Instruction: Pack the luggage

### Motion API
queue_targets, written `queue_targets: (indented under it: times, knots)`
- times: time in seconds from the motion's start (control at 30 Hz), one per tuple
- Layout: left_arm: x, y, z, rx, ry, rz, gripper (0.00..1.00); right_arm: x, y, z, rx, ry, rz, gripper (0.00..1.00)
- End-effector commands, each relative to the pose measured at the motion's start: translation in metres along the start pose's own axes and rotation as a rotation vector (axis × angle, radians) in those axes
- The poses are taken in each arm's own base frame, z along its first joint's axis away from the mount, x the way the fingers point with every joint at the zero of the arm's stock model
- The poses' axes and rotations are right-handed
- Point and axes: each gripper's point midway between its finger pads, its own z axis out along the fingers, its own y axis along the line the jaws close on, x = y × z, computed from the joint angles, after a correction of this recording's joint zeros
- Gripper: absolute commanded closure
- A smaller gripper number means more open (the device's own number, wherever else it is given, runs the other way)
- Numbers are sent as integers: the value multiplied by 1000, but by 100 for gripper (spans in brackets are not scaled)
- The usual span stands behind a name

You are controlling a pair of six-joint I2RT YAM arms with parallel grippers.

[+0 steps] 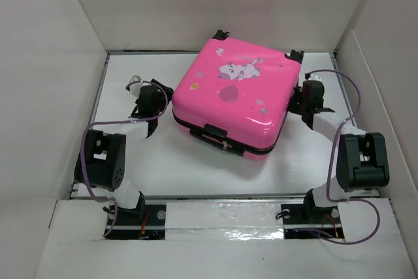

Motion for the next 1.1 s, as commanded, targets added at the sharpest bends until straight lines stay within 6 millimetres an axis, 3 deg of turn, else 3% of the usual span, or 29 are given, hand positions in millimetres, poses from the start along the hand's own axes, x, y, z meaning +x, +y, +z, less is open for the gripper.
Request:
queue_targets:
  times: [0.0,0.03,0.1,0.13,0.2,0.23,0.27,0.33,0.43,0.57,0.63,0.67,0.73,0.77,0.83,0.87,0.93,0.97,1.0,1.03,1.07]
  knots:
    - [41,-46,-44,198,64,49,34,-57,108,-16,-356,-148,-82,100]
    - [53,-31,-51,180,83,57,34,-62,119,-17,-376,-155,-96,100]
    - [62,-40,-72,228,82,69,35,-56,128,-12,-403,-126,-128,100]
    - [73,-28,-80,214,97,84,35,-54,134,-11,-420,-112,-143,100]
    - [72,-35,-101,245,74,85,36,-54,146,-4,-448,-85,-179,100]
    - [90,-30,-114,257,104,108,36,-51,153,-1,-469,-65,-197,100]
    - [83,-39,-128,290,74,102,36,-58,162,9,-491,-58,-229,100]
    - [108,-33,-150,309,121,127,37,-54,170,17,-498,-5,-261,100]
    - [120,-28,-173,330,136,116,37,-63,180,31,-540,25,-268,100]
    - [122,-26,-197,361,138,92,38,-85,185,30,-639,29,-212,99]
    - [121,-18,-202,344,134,98,38,-99,177,30,-639,13,-193,86]
    - [109,-22,-208,365,102,76,37,-104,176,27,-652,11,-188,66]
    - [102,-16,-212,352,82,92,37,-118,161,26,-635,-9,-167,45]
    - [90,-20,-217,368,48,77,38,-128,157,19,-637,-28,-159,31]
    - [84,-17,-221,359,32,102,42,-147,137,11,-621,-69,-133,24]
    - [79,-18,-225,368,20,103,48,-156,133,-4,-635,-95,-119,21]
    - [78,-9,-225,327,20,129,58,-183,115,-23,-632,-195,-105,18]
    - [75,-7,-226,317,15,124,65,-179,106,-28,-629,-197,-76,18]
    - [74,-4,-226,304,10,127,69,-199,107,-57,-657,-282,-99,18]
    - [76,3,-226,287,17,137,73,-204,103,-71,-662,-318,-100,19]
    - [75,3,-227,293,19,128,80,-208,95,-83,-659,-351,-85,27]
